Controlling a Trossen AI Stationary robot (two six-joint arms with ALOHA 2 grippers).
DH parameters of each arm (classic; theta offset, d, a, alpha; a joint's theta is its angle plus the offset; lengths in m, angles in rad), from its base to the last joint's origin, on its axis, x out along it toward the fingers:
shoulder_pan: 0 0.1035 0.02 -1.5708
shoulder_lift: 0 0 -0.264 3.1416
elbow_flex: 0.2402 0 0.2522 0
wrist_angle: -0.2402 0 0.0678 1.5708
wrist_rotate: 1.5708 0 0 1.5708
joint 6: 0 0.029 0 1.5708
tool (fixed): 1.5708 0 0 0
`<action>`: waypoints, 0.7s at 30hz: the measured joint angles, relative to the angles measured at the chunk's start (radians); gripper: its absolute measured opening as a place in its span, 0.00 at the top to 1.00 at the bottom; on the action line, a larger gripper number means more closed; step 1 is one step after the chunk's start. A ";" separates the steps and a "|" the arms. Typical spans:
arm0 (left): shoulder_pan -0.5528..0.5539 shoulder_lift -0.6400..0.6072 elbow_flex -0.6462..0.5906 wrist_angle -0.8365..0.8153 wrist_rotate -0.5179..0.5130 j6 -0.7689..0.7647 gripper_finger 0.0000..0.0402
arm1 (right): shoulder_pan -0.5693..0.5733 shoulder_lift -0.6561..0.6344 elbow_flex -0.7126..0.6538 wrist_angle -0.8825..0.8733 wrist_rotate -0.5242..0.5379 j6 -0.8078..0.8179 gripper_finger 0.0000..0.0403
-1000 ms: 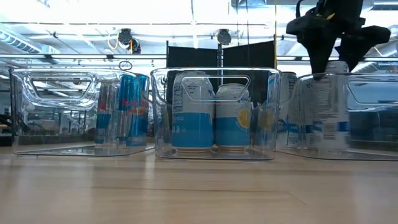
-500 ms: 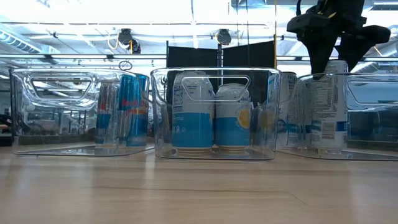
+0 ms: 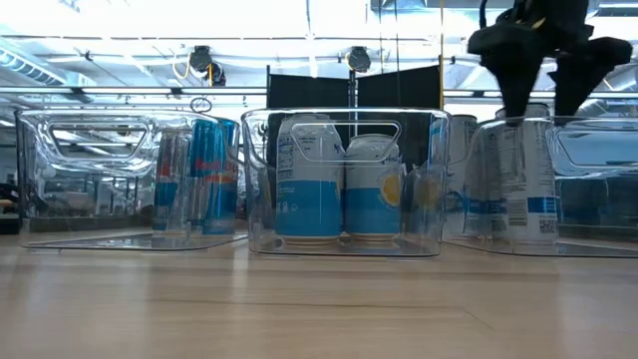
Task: Sort soda cans
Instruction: Put the left white soda can into the right transparent bin, then put the white soda can into the right transparent bin
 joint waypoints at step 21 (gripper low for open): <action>0.000 0.000 0.000 -0.001 0.000 0.002 0.10 | 0.328 -0.156 0.000 -0.020 -0.189 0.451 0.13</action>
